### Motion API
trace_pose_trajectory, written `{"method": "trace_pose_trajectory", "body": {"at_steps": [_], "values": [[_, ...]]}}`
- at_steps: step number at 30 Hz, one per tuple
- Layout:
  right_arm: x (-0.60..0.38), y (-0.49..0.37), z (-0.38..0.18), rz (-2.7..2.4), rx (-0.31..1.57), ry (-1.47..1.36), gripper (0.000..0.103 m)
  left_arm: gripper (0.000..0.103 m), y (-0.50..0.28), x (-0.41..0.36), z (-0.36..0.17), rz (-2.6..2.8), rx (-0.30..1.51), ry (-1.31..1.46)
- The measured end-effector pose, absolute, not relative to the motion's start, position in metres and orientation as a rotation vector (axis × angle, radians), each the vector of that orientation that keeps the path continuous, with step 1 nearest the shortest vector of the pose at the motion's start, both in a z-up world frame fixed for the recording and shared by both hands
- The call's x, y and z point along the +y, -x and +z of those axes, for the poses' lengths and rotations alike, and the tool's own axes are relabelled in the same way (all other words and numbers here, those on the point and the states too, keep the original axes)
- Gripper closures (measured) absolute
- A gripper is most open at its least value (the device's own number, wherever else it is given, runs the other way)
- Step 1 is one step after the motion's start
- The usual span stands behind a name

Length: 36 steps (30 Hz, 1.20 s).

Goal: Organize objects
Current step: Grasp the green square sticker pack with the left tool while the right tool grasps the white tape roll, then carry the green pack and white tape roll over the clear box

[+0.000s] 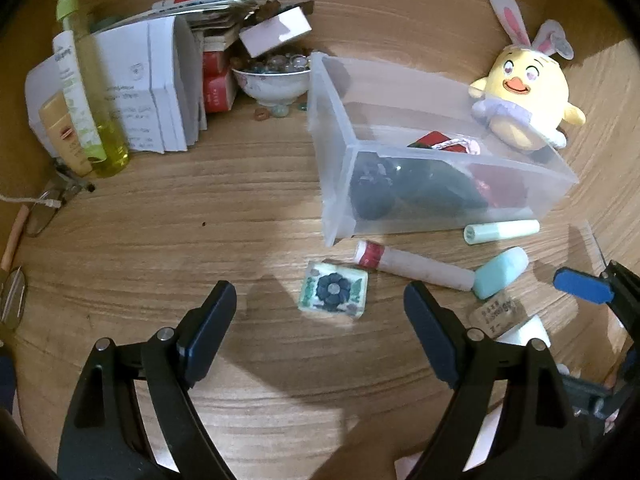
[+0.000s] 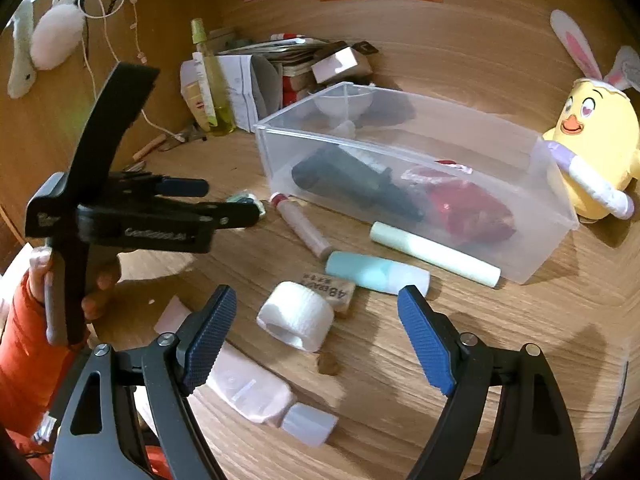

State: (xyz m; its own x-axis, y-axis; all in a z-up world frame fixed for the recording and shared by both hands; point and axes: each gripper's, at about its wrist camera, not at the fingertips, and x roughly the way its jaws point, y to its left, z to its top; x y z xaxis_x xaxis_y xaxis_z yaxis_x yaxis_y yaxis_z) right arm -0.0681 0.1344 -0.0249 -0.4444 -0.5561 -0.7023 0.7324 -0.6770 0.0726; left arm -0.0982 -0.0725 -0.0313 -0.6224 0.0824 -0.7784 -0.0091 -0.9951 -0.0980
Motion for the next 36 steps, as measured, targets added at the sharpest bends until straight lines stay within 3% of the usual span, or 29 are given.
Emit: {"method": "trace_pose_trajectory", "body": {"at_steps": [4, 10, 15, 36], "values": [[0.131, 0.067, -0.03, -2.128, 0.322, -0.939, 0.027, 0.027, 0.103, -0.071, -0.034, 2.765, -0.118, 1.372], [0.127, 0.065, -0.037, -2.099, 0.348, -0.957, 0.049, 0.046, 0.105, -0.07, -0.039, 2.762, -0.098, 1.396], [0.122, 0.065, -0.041, -2.076, 0.38, -0.971, 0.063, 0.068, 0.105, -0.066, -0.04, 2.782, -0.058, 1.381], [0.138, 0.066, -0.003, -2.168, 0.336, -0.841, 0.064, 0.07, 0.089, -0.068, -0.013, 2.858, -0.108, 1.223]]}}
